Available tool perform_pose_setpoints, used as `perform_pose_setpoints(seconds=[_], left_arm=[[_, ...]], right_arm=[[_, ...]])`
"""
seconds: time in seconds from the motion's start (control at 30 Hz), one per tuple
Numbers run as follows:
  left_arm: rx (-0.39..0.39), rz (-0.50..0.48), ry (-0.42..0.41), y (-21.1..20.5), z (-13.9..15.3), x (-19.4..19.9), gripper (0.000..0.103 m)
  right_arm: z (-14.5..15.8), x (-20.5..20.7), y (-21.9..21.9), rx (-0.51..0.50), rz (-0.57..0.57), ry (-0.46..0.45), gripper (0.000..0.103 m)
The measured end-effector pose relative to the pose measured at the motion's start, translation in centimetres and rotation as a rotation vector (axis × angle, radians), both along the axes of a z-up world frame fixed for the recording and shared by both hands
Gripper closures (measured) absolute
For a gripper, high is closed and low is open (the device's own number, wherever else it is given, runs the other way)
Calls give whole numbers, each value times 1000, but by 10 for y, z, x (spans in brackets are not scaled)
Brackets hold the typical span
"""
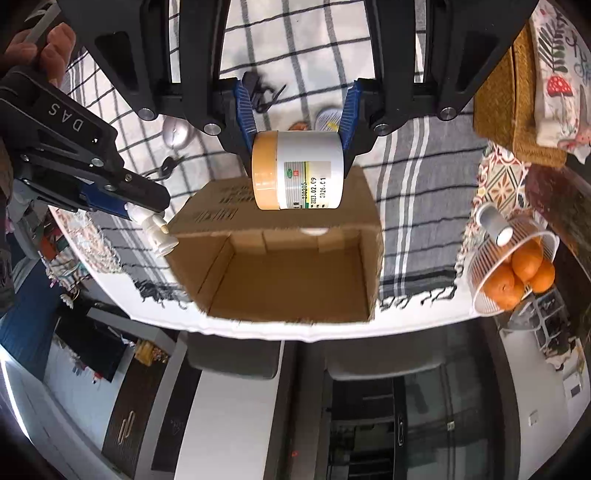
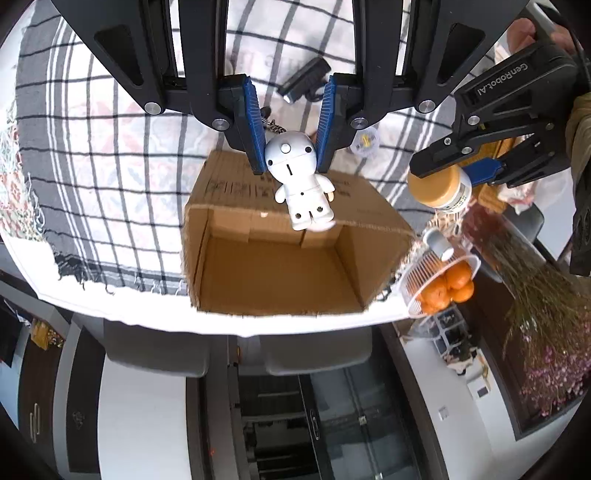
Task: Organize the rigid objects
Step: 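Carry the rabbit figurine with the right tool while the left tool carries the jar into the box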
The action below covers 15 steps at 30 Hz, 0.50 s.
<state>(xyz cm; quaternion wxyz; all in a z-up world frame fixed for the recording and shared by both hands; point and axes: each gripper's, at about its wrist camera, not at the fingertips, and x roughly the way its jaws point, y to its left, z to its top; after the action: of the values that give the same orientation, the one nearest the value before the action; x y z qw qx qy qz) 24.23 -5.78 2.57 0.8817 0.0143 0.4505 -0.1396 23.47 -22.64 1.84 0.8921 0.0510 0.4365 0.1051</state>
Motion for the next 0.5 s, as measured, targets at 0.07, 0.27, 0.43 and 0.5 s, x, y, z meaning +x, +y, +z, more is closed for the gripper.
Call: perform_pose_setpoints(seconds=[0.07,0.27,0.43,0.5], left_arm=[[0,-4,-11,-1,5,2,64],[-11,-13,-41,-6,19,13,64],[-17,-18,-54,-8,28,22,64],[-14,-19,-61,-9,32,26,64]], right_arm=[[5,0,-2,11,-5,-11,75],[21,5,-6,30,-22,-51,75],[33,11,-7,46,-28,-79,75],[38,14,-8,53,-29,-90,75]])
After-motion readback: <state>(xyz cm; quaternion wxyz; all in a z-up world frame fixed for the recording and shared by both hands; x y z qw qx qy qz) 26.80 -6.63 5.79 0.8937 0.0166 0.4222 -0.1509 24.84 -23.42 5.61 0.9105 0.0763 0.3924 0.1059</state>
